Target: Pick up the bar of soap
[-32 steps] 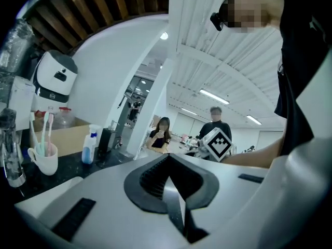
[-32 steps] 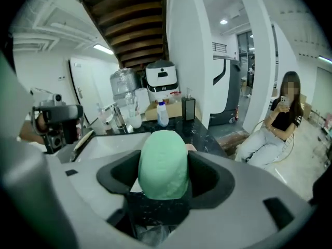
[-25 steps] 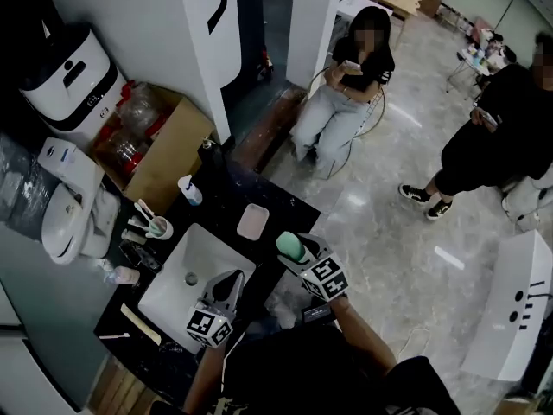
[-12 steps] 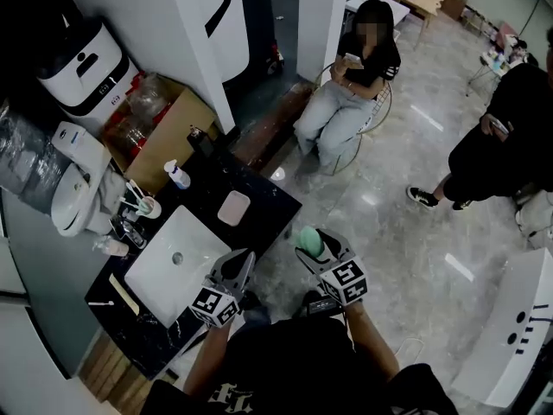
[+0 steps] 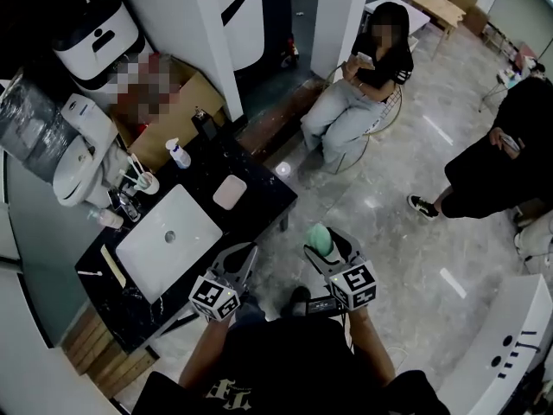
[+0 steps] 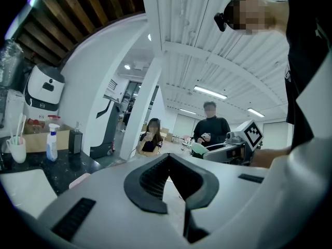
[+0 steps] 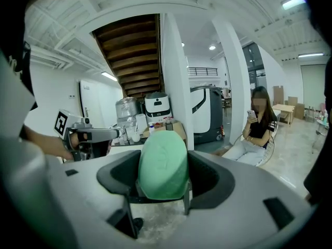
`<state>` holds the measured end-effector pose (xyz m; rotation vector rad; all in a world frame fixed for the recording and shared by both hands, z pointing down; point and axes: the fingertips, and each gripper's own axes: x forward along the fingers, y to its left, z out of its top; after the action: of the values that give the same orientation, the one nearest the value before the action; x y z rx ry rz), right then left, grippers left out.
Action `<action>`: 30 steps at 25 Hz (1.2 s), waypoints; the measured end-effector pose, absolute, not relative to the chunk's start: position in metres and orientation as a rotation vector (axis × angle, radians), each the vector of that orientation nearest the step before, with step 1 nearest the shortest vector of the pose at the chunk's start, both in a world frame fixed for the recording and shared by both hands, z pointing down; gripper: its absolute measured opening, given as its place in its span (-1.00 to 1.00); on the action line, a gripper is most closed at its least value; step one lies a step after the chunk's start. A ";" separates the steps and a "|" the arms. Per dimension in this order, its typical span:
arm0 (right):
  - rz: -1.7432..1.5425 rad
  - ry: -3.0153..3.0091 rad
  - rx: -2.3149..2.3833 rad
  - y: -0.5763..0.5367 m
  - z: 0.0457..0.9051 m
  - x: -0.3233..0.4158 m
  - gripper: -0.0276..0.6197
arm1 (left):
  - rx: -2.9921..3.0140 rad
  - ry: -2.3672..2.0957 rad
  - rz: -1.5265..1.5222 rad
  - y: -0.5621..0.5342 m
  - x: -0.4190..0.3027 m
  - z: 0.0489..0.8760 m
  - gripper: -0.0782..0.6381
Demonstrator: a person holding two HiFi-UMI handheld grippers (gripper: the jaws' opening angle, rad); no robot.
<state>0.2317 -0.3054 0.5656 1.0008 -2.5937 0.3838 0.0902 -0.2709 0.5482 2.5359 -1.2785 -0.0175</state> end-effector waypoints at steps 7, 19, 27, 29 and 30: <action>0.322 -2.612 0.972 -0.300 0.554 0.240 -0.01 | 2.511 -1.332 -0.045 -0.261 0.090 0.550 -0.76; 0.293 -2.630 0.941 -0.297 0.544 0.228 -0.01 | 2.506 -1.352 -0.063 -0.252 0.078 0.546 -0.76; 0.295 -2.619 0.926 -0.292 0.548 0.223 -0.01 | 2.502 -1.362 -0.067 -0.250 0.070 0.545 -0.76; 0.287 -2.620 0.930 -0.293 0.547 0.222 -0.01 | 2.502 -1.365 -0.068 -0.251 0.067 0.544 -0.76; 0.282 -2.620 0.932 -0.293 0.547 0.221 -0.01 | 2.503 -1.367 -0.070 -0.252 0.065 0.543 -0.76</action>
<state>0.2212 -0.2935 0.5469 0.9316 -2.6205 0.2819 0.0654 -0.2520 0.5435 2.5028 -1.3669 -0.0696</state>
